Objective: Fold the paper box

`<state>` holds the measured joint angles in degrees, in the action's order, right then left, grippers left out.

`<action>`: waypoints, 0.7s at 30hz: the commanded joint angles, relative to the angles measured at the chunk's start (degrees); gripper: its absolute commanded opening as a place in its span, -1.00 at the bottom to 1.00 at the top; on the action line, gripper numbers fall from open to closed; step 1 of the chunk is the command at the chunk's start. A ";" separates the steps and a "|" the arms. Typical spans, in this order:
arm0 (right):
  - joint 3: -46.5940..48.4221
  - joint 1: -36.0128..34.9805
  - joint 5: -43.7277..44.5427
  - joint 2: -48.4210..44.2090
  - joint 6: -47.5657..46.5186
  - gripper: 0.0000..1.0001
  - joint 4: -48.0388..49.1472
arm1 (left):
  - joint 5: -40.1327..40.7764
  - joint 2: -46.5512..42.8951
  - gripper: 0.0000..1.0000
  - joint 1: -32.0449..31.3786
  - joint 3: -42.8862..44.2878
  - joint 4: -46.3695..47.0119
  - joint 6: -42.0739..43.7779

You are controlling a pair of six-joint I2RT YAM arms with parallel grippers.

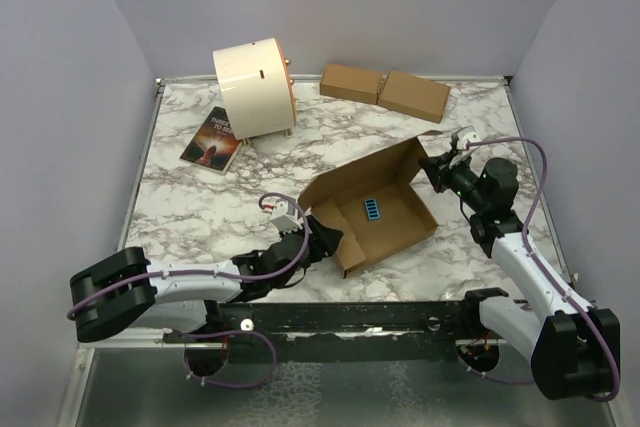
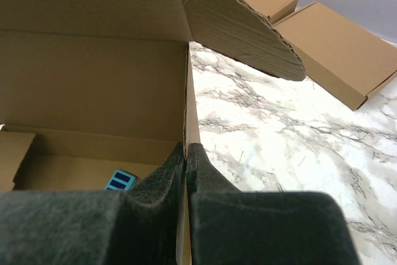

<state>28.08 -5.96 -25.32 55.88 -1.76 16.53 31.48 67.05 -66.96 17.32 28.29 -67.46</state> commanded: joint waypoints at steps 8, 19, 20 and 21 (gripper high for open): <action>-0.57 -0.28 -0.51 1.29 1.35 -0.98 -8.58 | 2.42 4.32 0.15 0.51 9.00 -20.08 -2.84; -0.57 -0.28 -0.46 1.08 1.41 -0.98 -8.65 | 1.55 12.30 0.16 0.51 17.41 -31.85 -3.69; -0.57 -0.28 -0.51 1.14 1.51 -0.98 -8.66 | 1.52 12.66 0.16 0.47 17.69 -32.30 -3.56; -0.57 -0.28 -0.52 1.02 1.66 -0.98 -8.63 | 1.48 12.94 0.14 0.51 17.74 -32.41 -3.52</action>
<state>28.23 -5.96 -25.36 55.86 -1.06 16.14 32.58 78.59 -66.70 33.19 2.50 -70.98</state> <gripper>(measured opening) 0.016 0.580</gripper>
